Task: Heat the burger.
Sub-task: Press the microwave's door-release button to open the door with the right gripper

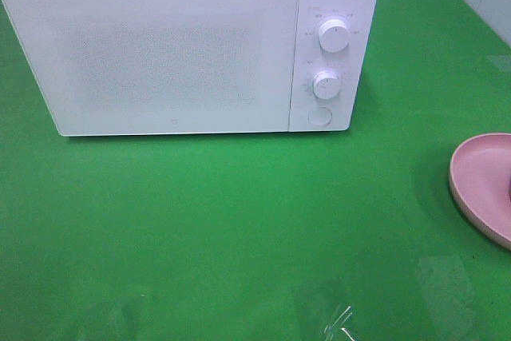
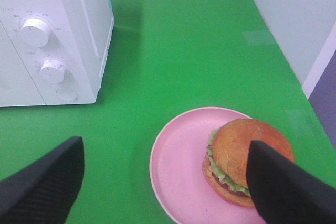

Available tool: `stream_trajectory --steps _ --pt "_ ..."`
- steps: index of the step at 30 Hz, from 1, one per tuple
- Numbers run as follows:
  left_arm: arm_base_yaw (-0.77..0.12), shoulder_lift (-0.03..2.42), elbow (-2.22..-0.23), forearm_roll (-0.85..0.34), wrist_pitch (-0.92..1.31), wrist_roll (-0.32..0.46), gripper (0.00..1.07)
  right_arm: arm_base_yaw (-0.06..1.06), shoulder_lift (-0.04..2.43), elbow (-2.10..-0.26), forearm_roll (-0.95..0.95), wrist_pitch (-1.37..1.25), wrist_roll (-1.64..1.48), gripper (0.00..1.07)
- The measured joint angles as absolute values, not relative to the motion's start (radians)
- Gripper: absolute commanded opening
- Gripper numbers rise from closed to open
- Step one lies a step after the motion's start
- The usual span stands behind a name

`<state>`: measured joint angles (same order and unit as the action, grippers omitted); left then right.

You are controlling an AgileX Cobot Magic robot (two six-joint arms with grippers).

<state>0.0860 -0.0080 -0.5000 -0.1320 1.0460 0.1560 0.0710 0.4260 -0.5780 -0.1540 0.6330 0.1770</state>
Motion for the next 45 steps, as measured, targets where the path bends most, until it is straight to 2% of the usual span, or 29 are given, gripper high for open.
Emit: stream_trajectory --steps 22,24,29,31,37,41,43,45 --pt "0.086 -0.008 -0.500 -0.132 1.046 0.156 1.03 0.071 0.738 -0.578 -0.153 0.290 0.177 0.75" --pt "0.086 -0.008 -0.500 -0.132 1.046 0.156 1.03 0.071 0.781 -0.536 -0.154 0.161 0.177 0.74" --pt "0.086 -0.008 -0.500 -0.132 1.046 0.156 1.03 0.071 0.812 -0.475 -0.153 0.024 0.177 0.74" --pt "0.086 -0.008 -0.500 -0.132 1.046 0.156 1.03 0.071 0.852 -0.423 -0.153 -0.127 0.176 0.74" --pt "0.086 -0.008 -0.500 -0.132 1.046 0.156 1.03 0.071 0.931 -0.381 -0.152 -0.272 0.123 0.74" --pt "0.086 -0.008 -0.500 -0.132 1.046 0.156 1.03 0.071 0.989 -0.374 -0.121 -0.345 0.081 0.74" --pt "0.086 -0.008 -0.500 -0.132 1.046 0.156 1.03 0.071 1.067 -0.372 -0.011 -0.420 -0.019 0.74" --pt "0.086 -0.008 -0.500 -0.132 1.046 0.156 1.03 0.071 1.080 -0.372 0.015 -0.434 -0.047 0.74"
